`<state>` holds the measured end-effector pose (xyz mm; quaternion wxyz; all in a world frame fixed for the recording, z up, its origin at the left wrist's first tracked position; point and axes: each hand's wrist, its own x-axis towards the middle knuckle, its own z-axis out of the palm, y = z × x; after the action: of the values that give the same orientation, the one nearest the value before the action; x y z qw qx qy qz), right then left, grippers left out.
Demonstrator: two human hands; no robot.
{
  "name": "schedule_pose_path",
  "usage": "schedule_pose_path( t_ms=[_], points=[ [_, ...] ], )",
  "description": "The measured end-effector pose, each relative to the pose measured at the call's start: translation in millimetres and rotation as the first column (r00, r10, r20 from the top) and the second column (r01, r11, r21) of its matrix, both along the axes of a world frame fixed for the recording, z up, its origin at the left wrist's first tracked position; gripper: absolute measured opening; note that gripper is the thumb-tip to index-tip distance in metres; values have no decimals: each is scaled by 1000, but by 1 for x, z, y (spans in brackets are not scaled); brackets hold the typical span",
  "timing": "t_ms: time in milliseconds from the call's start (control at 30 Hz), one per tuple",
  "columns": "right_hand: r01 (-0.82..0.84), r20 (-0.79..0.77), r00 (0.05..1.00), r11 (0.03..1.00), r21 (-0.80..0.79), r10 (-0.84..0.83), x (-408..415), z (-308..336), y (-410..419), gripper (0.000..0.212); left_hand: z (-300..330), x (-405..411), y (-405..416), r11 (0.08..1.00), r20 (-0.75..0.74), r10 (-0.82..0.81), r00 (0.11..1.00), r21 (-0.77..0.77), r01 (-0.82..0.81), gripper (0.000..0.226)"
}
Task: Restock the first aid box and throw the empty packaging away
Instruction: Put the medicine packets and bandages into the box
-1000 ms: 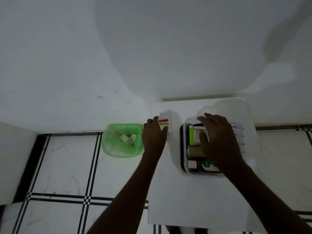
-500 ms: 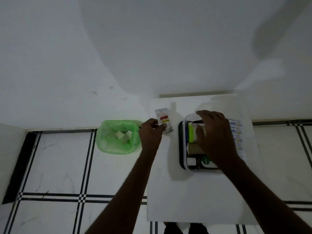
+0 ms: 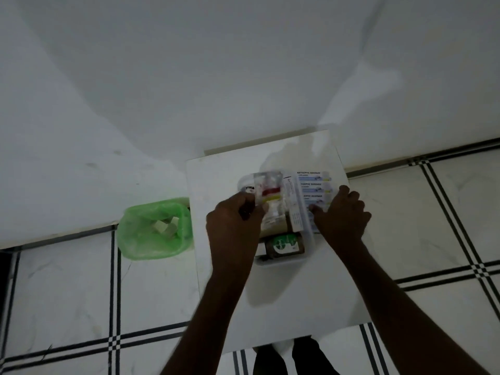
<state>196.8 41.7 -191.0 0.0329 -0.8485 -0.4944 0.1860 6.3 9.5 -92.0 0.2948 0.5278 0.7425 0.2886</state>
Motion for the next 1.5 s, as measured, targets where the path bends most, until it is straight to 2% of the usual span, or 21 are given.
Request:
schedule_pose_path(
  t_ms=[33,100,167,267,400,467,600,667,733,800,833,900,933,967,1000,1067,1100,1133,1167,1333,1500],
  points=[
    [0,21,1000,1000,-2,0,-3,-4,0,77,-3,3,-2,993,-36,-73,997,-98,69,11],
    [8,30,1000,1000,10,-8,-6,-10,1,80,-10,9,-7,957,-214,-226,950,-230,176,18],
    [42,-1,999,999,26,-42,-9,-13,3,80,-11,14,-9,939,-352,-308,884,-262,223,26],
    [114,-114,988,989,96,-102,-10,-18,7,78,-16,14,-5,941,-424,-325,845,-237,243,25],
    [137,-229,969,974,181,-94,1,-22,8,56,-14,8,4,947,-426,-320,846,-122,297,10],
    [148,-269,959,971,190,-93,8,-19,9,42,-14,4,7,940,-424,-328,844,-57,337,12],
    [124,-407,914,954,273,-2,22,9,14,25,-19,5,4,898,-441,-420,794,-75,433,15],
    [114,-447,893,935,335,51,28,38,14,22,-22,4,-1,925,-424,-354,834,-29,378,14],
    [101,-500,858,918,384,114,31,73,13,20,-22,-1,0,956,-325,-271,906,18,292,11],
    [95,-595,784,914,394,175,29,106,11,24,-10,-5,5,981,-56,-180,982,61,184,10],
    [85,-644,737,917,390,206,27,118,10,27,-1,-4,8,991,128,-130,983,32,127,12],
    [55,-722,647,929,365,245,20,132,8,28,18,-1,14,996,505,1,863,-78,44,20],
    [29,-742,622,939,342,251,14,133,8,28,23,-1,15,993,595,58,802,-114,12,21],
    [-3,-745,618,949,316,250,8,131,8,29,22,1,14,992,605,89,791,-122,-18,20],
    [-39,-730,635,954,296,252,0,125,6,30,17,0,13,993,528,102,843,-105,-55,18],
    [-134,-622,726,948,290,293,-17,106,1,33,-4,-2,8,995,148,90,985,-49,-84,20],
    [-189,-538,777,936,296,327,-24,96,-3,34,-14,-2,4,996,-59,76,995,-36,-78,24],
    [-234,-465,811,925,299,356,-31,87,-8,35,-24,-2,1,997,-202,59,978,-28,-66,30],
    [-267,-413,830,917,298,376,-36,80,-12,35,-32,-3,-2,999,-261,47,964,-14,-52,35],
    [-380,-280,844,878,290,458,-36,74,-16,39,-47,-6,-8,997,-143,43,989,67,-34,50],
    [-317,-135,907,858,403,399,-29,69,-15,47,-45,-13,-14,999,-14,10,1000,-37,-10,57]
  ],
)
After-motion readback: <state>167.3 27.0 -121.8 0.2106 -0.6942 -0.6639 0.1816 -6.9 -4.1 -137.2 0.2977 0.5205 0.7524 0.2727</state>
